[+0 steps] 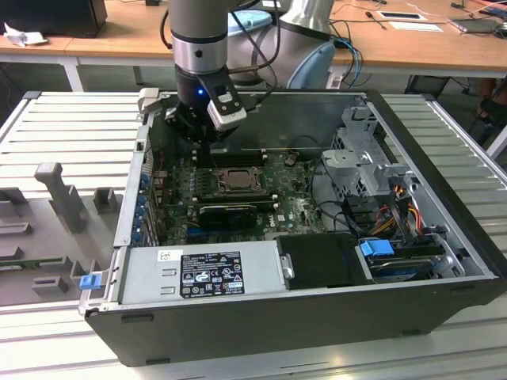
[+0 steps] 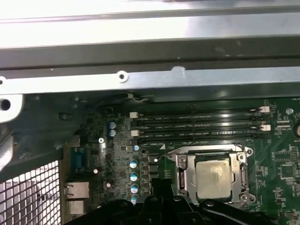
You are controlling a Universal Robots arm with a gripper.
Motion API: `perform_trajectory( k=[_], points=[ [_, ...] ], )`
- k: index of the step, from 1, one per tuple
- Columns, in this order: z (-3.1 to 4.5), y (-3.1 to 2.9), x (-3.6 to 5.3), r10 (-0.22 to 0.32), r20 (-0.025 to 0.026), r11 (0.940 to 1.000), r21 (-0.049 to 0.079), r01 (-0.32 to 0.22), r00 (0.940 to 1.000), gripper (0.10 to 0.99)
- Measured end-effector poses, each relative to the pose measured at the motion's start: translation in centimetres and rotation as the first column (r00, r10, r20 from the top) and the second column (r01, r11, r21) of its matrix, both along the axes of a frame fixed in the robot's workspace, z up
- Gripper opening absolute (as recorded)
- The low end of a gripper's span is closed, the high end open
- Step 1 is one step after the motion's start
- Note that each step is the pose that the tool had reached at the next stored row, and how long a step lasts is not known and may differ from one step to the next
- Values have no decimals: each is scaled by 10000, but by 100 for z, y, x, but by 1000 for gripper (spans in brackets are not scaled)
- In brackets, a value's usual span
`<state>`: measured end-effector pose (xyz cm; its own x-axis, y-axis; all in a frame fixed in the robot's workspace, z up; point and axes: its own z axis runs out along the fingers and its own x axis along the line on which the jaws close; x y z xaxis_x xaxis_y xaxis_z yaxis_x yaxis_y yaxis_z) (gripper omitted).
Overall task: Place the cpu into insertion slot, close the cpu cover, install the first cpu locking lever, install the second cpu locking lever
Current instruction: 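Install the first cpu locking lever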
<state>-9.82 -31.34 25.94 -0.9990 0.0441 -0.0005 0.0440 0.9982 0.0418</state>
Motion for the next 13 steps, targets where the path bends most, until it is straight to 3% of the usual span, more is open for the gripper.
perform_trajectory(
  k=[7,13],
  points=[
    [-7,21,-88,141,0,9999,0,-141,9999,106],
    [-26,103,-107,205,0,9998,0,-205,9998,106]
  ],
)
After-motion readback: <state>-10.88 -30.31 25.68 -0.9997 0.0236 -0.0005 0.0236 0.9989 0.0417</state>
